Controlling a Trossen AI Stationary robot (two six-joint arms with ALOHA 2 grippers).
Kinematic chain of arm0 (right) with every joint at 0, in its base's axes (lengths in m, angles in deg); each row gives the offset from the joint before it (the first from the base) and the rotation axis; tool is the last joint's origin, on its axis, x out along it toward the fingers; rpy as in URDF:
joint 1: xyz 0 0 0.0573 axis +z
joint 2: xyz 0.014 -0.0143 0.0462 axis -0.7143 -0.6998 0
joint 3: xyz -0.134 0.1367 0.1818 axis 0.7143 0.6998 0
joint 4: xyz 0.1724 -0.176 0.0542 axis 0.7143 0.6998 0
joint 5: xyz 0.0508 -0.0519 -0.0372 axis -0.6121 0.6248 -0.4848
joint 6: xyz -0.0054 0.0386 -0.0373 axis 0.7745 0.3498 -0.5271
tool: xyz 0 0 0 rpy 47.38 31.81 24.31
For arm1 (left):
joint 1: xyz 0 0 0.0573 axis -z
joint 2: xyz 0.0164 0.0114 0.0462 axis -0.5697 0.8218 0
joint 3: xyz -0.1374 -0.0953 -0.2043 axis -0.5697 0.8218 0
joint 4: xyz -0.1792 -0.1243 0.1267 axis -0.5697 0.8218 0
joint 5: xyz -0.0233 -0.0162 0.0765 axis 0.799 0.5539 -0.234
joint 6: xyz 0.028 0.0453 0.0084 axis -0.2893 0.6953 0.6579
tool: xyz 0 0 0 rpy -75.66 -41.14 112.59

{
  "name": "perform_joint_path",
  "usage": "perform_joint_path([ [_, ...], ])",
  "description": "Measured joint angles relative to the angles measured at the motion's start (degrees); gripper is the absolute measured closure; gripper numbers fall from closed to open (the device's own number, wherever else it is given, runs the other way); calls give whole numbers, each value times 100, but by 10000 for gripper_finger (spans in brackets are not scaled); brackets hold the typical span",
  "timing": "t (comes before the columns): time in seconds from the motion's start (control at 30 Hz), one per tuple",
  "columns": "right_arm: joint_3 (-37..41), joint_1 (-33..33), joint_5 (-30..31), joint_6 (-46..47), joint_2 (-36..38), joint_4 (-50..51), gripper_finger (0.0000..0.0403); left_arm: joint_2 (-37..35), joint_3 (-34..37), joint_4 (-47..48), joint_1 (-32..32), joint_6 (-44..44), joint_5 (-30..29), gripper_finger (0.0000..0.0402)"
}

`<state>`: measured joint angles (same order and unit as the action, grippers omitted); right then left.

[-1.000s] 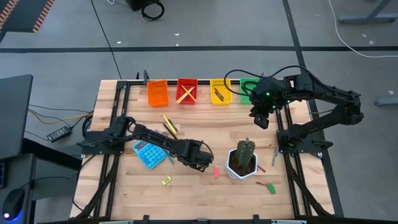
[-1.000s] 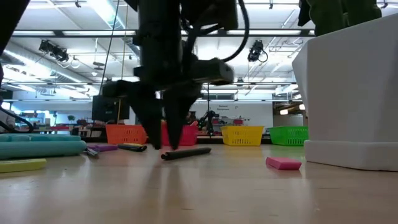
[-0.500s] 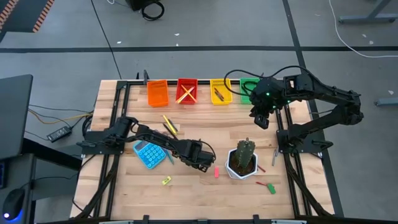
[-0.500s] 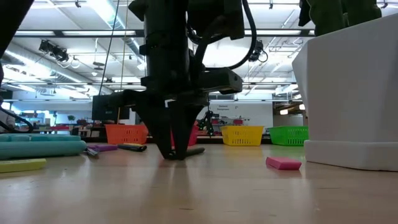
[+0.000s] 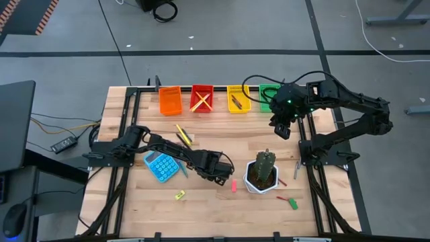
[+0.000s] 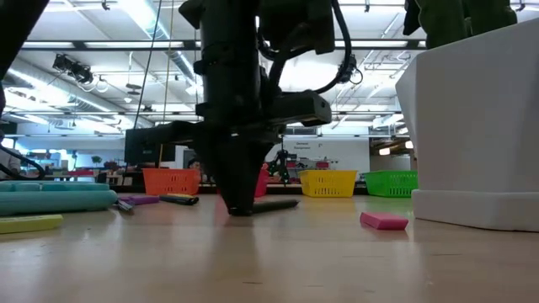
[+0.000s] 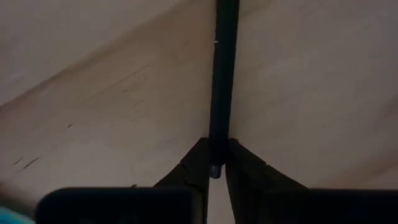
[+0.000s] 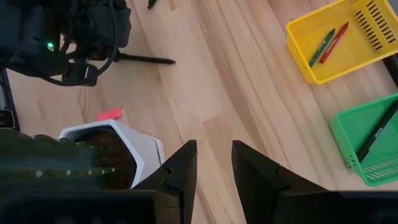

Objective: Sort crayons/erasers/pens/pencils in bins
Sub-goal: Put the bottom black pen into the green bin

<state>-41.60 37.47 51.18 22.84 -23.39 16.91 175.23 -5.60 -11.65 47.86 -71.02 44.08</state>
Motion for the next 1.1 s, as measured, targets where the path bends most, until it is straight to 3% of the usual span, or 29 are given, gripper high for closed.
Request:
perform_joint_path([
  [0.33,0,0,0,-3,0,-2,295,66,-441,74,-56,117,-177,347],
  [0.57,0,0,8,-137,0,0,295,50,-948,182,-240,530,-166,367],
  [0.87,0,-14,545,-413,0,353,295,31,-1913,633,-615,1023,-357,361],
  [1.1,0,-317,437,-295,92,408,295,20,-2753,979,-1059,1658,-505,382],
])
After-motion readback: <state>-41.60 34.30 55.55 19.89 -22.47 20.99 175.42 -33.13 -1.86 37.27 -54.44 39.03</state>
